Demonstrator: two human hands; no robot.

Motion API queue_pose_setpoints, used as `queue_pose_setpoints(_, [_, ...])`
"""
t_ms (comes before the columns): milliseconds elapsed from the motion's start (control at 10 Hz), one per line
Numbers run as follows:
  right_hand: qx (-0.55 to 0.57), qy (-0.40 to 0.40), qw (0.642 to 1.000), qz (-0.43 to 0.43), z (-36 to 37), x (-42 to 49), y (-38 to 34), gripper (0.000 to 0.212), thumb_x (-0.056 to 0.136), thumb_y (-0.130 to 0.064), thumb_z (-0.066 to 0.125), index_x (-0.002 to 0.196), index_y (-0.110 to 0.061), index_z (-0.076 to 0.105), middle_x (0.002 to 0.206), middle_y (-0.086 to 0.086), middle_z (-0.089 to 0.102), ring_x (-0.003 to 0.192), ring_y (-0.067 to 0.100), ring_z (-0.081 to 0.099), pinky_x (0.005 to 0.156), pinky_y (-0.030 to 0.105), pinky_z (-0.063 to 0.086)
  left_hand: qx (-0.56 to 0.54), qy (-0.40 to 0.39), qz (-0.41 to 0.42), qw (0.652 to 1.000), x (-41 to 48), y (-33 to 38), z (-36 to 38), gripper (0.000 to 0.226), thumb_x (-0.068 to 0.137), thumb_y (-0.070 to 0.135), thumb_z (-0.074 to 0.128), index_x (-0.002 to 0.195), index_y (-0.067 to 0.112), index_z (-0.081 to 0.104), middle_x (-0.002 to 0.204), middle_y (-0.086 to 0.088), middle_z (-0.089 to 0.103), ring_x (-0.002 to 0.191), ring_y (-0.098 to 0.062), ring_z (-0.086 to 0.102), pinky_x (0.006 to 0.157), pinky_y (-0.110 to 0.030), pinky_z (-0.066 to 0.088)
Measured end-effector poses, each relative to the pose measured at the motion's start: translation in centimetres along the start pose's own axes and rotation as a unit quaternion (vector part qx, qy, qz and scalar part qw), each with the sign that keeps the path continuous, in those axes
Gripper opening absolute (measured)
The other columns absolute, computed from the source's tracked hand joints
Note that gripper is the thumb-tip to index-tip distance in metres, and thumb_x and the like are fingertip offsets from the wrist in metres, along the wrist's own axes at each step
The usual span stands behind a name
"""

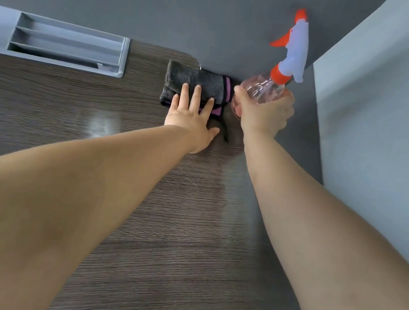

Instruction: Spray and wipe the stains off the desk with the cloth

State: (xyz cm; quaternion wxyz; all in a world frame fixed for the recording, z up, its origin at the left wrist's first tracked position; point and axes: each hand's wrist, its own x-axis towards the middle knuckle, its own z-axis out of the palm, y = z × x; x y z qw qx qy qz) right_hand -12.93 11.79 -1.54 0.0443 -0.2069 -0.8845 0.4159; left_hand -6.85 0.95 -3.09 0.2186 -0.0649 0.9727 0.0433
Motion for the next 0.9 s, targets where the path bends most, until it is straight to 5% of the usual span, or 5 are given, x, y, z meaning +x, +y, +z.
queue_pose_setpoints(300, [0.003,-0.018,0.999,0.038,0.3,0.3,-0.5,0.107,0.065,-0.053,0.08,0.147,-0.019,0.021,0.143,0.009,0.033,0.131,0.031,0.035,0.104,0.043,0.039,-0.041,0.01,0.027,0.999,-0.6,-0.8,-0.4,0.071,0.096,0.052,0.03,0.15,0.025,-0.009,0.156,-0.01,-0.02,0.143,-0.032,-0.021,0.117,-0.043,-0.003])
queue_pose_setpoints(500, [0.061,-0.06,0.996,0.019,-0.6,-1.2,0.2,0.109,0.067,-0.04,0.083,0.15,-0.02,0.015,0.148,0.011,0.026,0.132,0.03,0.037,0.106,0.047,0.039,-0.118,0.022,0.045,0.992,-2.6,-2.4,-1.0,0.064,0.096,0.041,0.043,0.15,0.022,0.015,0.158,-0.003,-0.007,0.145,-0.023,-0.014,0.114,-0.045,0.022])
queue_pose_setpoints(600, [0.097,-0.062,0.993,0.016,-1.1,-2.7,0.5,0.099,0.065,-0.039,0.08,0.146,-0.02,0.026,0.144,0.01,0.031,0.124,0.028,0.047,0.1,0.046,0.046,-0.145,0.021,0.036,0.989,-4.2,-3.3,-0.8,0.058,0.095,0.038,0.046,0.147,0.024,0.026,0.158,-0.002,0.003,0.146,-0.022,-0.006,0.109,-0.048,0.032])
queue_pose_setpoints(800, [0.093,-0.074,0.993,0.021,-3.0,-8.1,2.6,0.082,0.079,-0.036,0.072,0.147,-0.02,0.029,0.149,0.005,0.032,0.135,0.024,0.036,0.106,0.038,0.034,-0.236,0.001,-0.007,0.972,-9.3,-6.6,-0.8,0.045,0.095,0.037,0.045,0.138,0.025,0.045,0.146,-0.004,0.035,0.133,-0.026,0.034,0.106,-0.038,0.035])
queue_pose_setpoints(900, [0.141,-0.168,0.975,0.035,-4.3,-12.9,3.0,0.066,0.087,-0.034,0.064,0.144,-0.019,0.034,0.139,0.0,0.045,0.123,0.018,0.048,0.101,0.032,0.039,-0.364,-0.007,-0.033,0.931,-13.1,-8.7,-0.7,0.036,0.095,0.033,0.047,0.128,0.021,0.055,0.129,-0.001,0.055,0.119,-0.021,0.051,0.1,-0.03,0.038])
